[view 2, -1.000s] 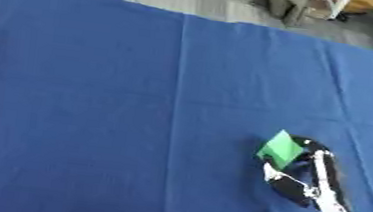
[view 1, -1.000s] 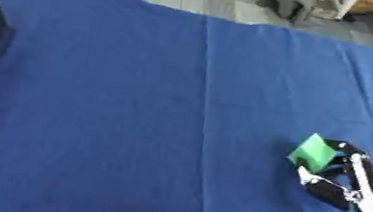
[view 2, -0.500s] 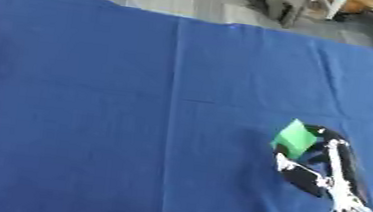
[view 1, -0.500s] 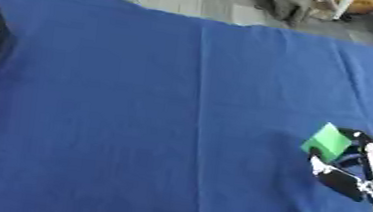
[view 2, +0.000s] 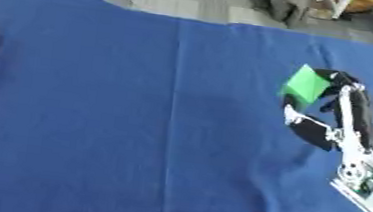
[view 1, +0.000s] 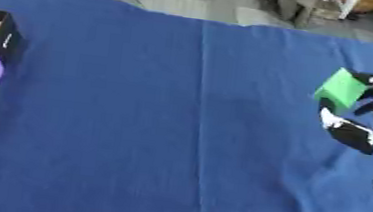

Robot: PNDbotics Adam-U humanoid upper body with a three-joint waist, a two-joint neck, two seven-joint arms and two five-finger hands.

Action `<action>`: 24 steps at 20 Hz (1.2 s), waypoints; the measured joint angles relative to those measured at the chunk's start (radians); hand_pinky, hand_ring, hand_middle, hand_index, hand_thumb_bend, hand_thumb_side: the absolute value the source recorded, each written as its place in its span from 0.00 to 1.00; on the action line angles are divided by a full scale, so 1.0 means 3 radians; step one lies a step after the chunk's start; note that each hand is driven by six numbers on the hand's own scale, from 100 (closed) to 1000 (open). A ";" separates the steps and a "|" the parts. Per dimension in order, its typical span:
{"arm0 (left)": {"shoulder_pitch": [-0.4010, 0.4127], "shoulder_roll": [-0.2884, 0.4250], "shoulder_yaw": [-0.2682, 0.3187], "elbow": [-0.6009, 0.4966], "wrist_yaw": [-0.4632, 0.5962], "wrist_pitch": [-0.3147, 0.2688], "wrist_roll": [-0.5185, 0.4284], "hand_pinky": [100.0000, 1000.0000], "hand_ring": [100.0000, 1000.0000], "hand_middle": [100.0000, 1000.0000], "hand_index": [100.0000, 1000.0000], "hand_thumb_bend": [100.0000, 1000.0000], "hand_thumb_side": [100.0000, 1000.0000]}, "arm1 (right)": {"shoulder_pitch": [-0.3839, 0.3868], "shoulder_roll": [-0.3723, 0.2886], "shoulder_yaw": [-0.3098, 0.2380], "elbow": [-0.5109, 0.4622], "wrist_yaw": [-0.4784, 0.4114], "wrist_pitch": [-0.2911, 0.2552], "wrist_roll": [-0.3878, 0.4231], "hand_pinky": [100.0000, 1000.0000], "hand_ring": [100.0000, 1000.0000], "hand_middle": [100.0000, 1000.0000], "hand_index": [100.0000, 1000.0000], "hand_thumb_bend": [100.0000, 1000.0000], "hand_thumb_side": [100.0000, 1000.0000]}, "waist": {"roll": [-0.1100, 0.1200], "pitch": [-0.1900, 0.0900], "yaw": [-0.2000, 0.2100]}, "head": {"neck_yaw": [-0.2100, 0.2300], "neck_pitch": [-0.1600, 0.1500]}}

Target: Pick up the objects with one hand, pass them to the other hand, and then place them into the box on the other side of the table.

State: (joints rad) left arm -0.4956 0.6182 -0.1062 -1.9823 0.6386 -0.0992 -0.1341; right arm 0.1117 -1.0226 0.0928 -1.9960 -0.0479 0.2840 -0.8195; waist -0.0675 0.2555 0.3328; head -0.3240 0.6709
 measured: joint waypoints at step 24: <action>-0.0492 0.0957 0.0045 -0.0021 0.0261 0.0025 0.0105 1.00 1.00 0.67 0.83 0.00 0.56 | -0.0647 0.0320 0.0866 0.0009 0.1227 0.0110 0.0091 0.47 0.49 0.56 0.56 0.10 0.00 | 0.0088 -0.0119 -0.0037 | -0.0008 0.0118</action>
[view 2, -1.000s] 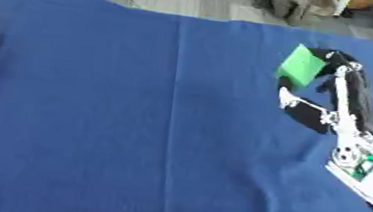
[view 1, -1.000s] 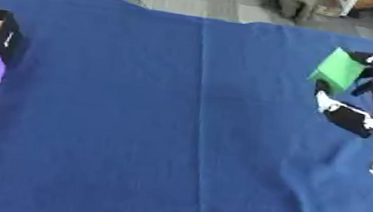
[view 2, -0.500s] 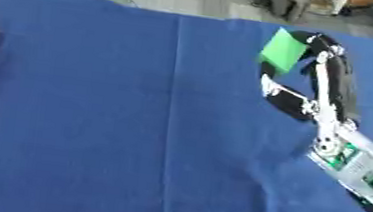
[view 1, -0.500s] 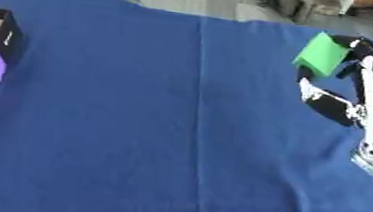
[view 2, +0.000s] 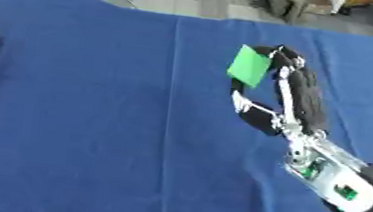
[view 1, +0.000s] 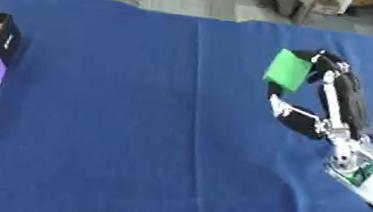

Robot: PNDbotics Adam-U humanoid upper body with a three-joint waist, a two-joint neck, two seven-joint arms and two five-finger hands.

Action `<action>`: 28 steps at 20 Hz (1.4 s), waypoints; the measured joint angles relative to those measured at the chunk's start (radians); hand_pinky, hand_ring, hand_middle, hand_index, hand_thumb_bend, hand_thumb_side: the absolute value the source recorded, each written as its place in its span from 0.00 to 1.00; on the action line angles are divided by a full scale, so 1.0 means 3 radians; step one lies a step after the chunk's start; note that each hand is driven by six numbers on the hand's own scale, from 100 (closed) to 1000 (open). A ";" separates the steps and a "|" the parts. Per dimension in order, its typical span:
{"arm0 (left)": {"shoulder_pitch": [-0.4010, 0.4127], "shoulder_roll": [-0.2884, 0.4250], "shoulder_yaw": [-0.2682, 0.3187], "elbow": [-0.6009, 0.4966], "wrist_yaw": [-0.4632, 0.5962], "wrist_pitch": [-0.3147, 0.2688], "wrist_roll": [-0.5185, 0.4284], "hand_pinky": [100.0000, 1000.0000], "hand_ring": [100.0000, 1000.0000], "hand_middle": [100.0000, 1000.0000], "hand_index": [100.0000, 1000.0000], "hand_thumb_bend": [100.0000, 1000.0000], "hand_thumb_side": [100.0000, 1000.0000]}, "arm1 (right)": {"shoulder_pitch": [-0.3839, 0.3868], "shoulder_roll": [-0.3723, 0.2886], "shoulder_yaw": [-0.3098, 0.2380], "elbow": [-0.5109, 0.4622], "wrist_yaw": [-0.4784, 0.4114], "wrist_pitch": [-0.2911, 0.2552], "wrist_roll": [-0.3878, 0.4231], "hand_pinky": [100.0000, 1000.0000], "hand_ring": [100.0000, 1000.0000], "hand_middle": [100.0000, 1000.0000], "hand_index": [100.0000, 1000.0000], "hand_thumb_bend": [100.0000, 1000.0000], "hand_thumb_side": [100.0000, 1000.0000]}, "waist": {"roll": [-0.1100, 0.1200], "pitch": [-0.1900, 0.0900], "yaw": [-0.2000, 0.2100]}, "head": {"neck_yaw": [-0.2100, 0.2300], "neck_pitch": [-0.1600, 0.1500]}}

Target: Pick up the objects with one hand, pass them to the other hand, and then place them into the box on the other side of the table.

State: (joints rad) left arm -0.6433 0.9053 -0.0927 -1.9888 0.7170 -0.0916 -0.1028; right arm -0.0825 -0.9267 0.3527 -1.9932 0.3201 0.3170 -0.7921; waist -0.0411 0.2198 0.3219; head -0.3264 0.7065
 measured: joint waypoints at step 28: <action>-0.1658 -0.0210 -0.1536 -0.0020 -0.1088 0.0951 -0.1280 0.96 1.00 0.69 0.83 0.00 0.64 | -0.0138 0.0082 0.0682 0.0009 0.1334 0.0044 0.0044 0.57 0.55 0.57 0.56 0.06 0.00 | 0.0135 -0.0009 0.0127 | -0.0097 0.0123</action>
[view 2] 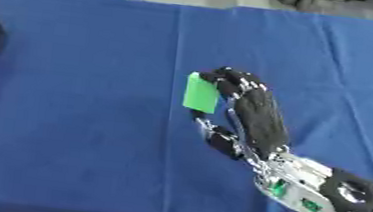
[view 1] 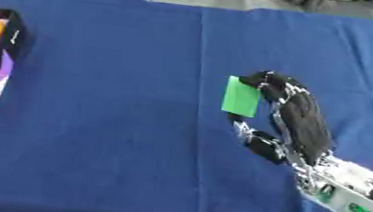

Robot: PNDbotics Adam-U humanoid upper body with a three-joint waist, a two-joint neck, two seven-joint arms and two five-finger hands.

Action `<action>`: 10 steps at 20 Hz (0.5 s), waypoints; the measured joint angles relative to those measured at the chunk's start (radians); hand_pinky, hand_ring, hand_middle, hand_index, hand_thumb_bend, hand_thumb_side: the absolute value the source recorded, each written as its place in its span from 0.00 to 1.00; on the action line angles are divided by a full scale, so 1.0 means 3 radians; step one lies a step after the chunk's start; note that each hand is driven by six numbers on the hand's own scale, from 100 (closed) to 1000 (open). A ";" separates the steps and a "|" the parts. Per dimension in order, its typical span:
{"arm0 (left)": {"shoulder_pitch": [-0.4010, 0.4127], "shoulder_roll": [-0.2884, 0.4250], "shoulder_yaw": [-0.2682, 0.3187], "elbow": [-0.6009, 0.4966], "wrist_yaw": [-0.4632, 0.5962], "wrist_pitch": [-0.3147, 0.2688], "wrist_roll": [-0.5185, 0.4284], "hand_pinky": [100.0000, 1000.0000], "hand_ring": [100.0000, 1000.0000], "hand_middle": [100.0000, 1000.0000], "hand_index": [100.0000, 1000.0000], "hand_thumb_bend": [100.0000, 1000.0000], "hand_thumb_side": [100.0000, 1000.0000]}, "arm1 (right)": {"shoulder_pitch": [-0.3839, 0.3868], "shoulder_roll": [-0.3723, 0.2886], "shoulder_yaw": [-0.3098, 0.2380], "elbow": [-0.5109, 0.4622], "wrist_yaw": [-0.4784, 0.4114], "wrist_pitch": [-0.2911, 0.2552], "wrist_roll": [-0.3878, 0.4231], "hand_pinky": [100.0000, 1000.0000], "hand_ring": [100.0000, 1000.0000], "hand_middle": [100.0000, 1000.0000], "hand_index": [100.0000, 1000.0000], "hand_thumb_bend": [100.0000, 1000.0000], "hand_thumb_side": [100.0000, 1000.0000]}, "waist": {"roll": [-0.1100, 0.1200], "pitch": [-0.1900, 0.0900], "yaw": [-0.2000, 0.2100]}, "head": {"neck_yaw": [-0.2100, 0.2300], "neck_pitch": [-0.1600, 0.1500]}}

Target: Pick up the objects with one hand, pass them to the other hand, and then place them into the box on the other side of the table.

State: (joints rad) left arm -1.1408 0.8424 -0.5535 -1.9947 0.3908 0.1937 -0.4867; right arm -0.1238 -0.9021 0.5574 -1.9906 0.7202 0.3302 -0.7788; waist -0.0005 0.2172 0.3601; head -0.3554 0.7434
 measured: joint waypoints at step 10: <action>-0.0320 -0.0339 -0.0390 -0.0001 -0.0417 0.0225 -0.0305 0.95 1.00 0.70 0.83 0.00 0.67 | -0.0128 0.0011 0.0099 0.0000 0.0284 0.0058 0.0058 0.55 0.55 0.58 0.57 0.00 0.00 | 0.0021 -0.0024 0.0085 | -0.0106 0.0009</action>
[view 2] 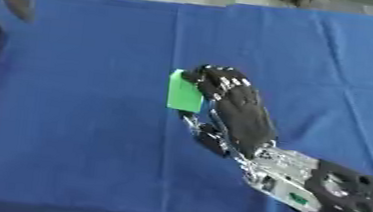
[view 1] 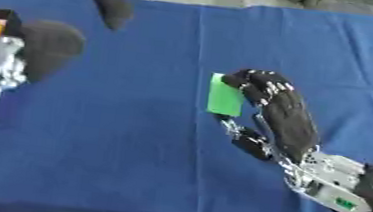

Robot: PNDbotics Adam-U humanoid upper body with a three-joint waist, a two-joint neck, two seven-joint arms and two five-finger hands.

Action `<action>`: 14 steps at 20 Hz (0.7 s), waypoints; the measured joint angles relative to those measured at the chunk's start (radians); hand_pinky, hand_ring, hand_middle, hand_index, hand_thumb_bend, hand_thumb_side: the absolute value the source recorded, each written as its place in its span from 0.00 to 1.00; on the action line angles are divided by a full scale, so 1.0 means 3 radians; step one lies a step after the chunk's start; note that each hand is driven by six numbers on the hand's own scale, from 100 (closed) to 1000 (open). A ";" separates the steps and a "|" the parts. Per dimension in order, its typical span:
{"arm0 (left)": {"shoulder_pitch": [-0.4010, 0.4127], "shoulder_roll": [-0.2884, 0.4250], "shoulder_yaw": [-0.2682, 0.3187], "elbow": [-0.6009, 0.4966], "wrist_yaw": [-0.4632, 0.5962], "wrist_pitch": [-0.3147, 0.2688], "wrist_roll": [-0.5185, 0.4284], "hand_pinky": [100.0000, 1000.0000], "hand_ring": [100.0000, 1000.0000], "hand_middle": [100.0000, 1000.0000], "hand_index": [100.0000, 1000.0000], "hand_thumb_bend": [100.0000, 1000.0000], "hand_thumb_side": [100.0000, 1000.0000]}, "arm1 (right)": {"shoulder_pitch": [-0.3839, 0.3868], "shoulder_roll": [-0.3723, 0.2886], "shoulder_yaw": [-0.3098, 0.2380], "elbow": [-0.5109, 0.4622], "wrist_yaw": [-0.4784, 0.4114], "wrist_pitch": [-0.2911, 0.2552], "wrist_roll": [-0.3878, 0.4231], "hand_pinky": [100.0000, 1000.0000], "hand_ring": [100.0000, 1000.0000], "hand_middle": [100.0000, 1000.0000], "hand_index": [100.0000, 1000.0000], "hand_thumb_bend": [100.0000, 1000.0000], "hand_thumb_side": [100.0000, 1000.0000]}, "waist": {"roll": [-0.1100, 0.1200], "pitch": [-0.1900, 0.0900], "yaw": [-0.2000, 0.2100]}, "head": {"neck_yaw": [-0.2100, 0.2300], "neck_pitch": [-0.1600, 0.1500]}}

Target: Pick up the objects with one hand, pass them to the other hand, and then place them into the box on the other side of the table.

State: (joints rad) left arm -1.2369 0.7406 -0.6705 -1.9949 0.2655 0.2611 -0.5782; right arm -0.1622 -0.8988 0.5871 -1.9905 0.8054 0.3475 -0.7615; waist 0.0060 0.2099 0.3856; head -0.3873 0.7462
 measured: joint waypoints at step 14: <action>-0.0053 -0.0392 -0.0339 0.0217 -0.0552 0.0100 -0.0180 0.95 1.00 0.73 0.89 0.00 0.69 | -0.0028 -0.0001 0.0188 0.0000 -0.0112 -0.0124 -0.0124 0.49 0.53 0.59 0.59 0.00 0.01 | 0.0032 -0.0011 0.0034 | -0.0033 -0.0002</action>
State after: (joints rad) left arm -1.2530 0.6231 -0.7721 -1.9299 0.1000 0.2911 -0.6323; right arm -0.1706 -0.8989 0.6435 -1.9905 0.7719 0.3103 -0.7988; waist 0.0156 0.2065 0.3957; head -0.3973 0.7455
